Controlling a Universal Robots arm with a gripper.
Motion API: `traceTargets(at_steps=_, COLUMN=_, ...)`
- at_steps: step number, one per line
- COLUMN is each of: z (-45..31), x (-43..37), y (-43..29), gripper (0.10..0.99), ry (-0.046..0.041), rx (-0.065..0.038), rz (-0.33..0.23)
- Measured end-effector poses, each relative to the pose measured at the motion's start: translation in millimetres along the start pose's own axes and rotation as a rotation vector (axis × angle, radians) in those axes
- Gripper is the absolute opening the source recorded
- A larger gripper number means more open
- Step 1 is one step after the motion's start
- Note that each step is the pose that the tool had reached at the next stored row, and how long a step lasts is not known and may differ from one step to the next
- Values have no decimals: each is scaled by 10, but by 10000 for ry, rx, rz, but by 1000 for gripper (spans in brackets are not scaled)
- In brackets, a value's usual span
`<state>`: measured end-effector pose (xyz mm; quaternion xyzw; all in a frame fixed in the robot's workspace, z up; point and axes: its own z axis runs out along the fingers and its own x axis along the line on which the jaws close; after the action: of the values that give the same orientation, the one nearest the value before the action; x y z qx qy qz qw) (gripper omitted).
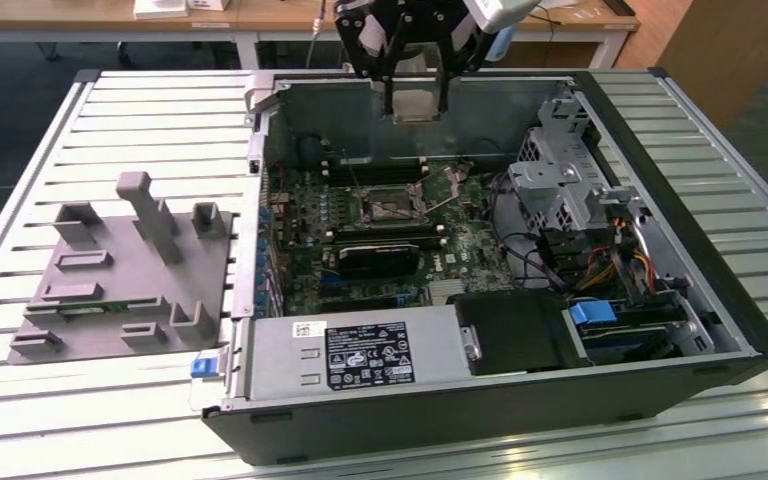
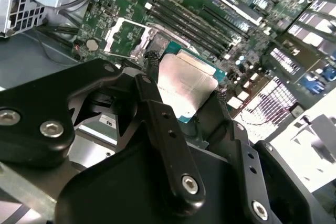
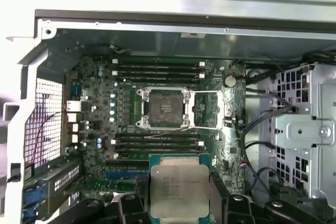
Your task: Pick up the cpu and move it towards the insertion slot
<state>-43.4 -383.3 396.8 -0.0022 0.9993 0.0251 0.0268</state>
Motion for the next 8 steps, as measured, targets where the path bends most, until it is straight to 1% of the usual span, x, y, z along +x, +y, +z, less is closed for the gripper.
traceTargets(at_steps=8, z=62, x=-37, y=194, gripper=541, ry=9, rx=-2, rz=1)
